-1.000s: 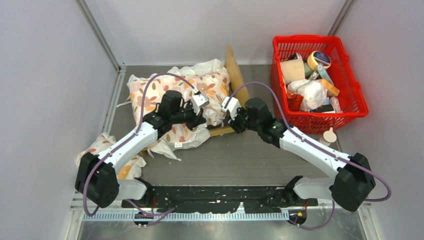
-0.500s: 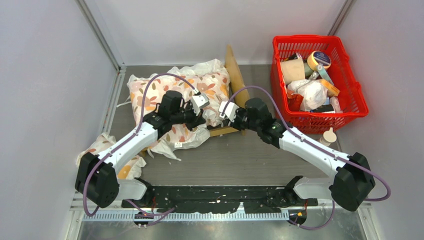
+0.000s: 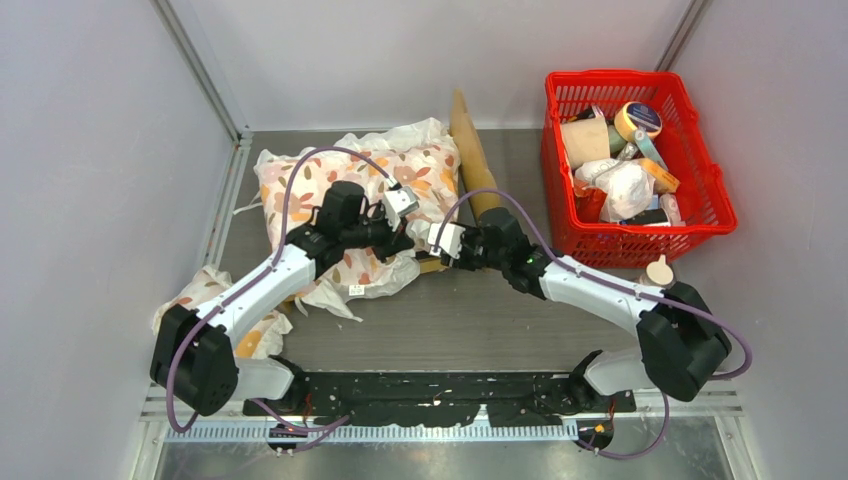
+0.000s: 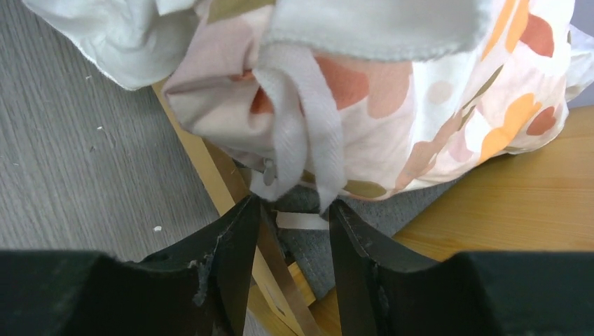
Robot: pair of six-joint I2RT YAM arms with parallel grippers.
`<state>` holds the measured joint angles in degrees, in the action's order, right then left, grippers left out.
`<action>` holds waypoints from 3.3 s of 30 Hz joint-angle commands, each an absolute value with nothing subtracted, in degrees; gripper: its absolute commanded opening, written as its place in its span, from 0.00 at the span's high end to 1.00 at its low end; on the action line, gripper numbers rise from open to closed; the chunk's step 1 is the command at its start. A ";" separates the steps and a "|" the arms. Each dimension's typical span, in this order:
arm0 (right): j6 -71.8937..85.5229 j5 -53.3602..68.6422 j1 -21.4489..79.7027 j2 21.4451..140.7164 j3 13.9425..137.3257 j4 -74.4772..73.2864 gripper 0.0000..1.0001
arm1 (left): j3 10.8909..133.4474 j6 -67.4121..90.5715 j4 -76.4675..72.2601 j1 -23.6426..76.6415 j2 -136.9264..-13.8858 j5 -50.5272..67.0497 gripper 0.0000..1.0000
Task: Set up the pet bed
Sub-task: Cross the ropes on the bed frame.
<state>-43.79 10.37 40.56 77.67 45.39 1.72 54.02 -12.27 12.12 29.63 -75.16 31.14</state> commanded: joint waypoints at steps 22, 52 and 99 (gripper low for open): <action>-16.90 4.36 41.41 72.82 54.82 -14.00 0.95 | 53.69 -10.98 9.93 29.49 -75.88 31.19 1.00; 12.76 -18.74 41.66 66.43 49.49 -20.86 0.72 | 55.35 -9.89 9.44 31.61 -82.53 30.43 1.00; 20.84 -31.81 53.54 68.84 29.36 20.22 0.68 | 52.55 -25.57 17.57 36.68 -68.22 26.28 0.31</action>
